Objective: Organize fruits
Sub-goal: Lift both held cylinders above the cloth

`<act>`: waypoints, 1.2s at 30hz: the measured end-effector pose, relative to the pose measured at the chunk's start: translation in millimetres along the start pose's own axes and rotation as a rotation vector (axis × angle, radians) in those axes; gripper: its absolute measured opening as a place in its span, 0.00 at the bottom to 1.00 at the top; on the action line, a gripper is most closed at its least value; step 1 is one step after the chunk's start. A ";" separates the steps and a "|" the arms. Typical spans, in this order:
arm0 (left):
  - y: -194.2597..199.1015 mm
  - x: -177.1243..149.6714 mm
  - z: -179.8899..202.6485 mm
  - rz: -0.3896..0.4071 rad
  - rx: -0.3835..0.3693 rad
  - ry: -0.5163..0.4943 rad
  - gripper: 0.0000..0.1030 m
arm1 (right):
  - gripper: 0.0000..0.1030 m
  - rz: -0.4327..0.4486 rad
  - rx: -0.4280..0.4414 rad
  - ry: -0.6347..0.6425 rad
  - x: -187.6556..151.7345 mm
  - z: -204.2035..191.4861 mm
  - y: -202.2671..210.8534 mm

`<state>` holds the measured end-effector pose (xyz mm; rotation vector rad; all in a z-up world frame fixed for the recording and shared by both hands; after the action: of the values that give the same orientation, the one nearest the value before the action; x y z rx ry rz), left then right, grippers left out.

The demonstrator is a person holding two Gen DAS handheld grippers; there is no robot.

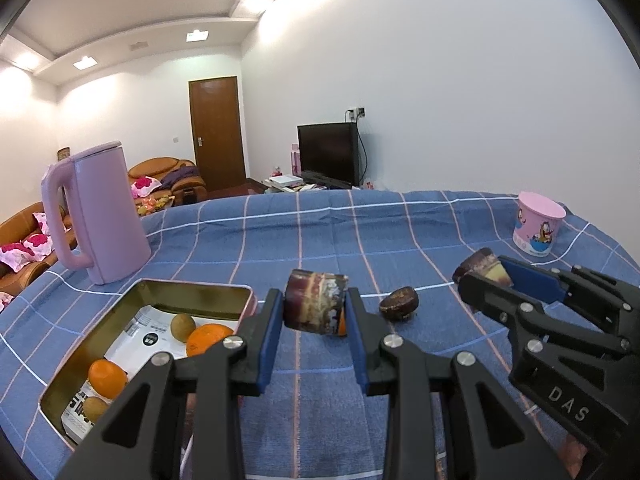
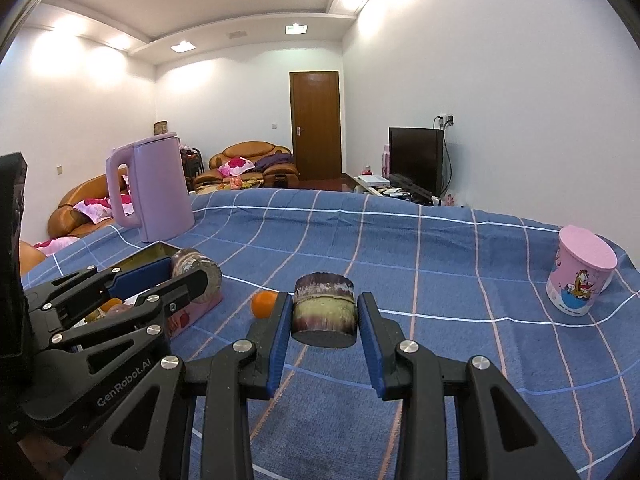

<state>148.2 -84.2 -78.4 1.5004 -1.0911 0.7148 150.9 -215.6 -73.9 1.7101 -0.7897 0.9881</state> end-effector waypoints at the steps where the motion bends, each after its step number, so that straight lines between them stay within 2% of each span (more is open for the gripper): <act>1: 1.1 0.0 -0.3 0.005 0.001 0.000 0.32 | 0.34 0.004 0.000 0.000 0.3 0.1 0.7; 24: 18.8 2.2 -1.8 0.082 0.058 0.001 0.32 | 0.34 0.088 0.006 0.002 1.9 -3.5 19.5; 36: 24.9 1.4 -2.1 0.089 0.078 -0.004 0.32 | 0.34 0.101 0.013 0.005 0.8 -6.3 23.9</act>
<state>126.3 -82.0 -66.4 1.5270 -1.1503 0.8250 129.4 -217.3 -61.9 1.6919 -0.8754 1.0674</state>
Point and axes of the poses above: each gripper's, at about its wrist camera, not at the fingertips, and y roughly against the way its jaws point, z to its right, x to its top, the point moved 5 cm from there along -y, roughly the way its jaws point, and after that the axes turned 12 degrees about -y, right-handed, at the moved point
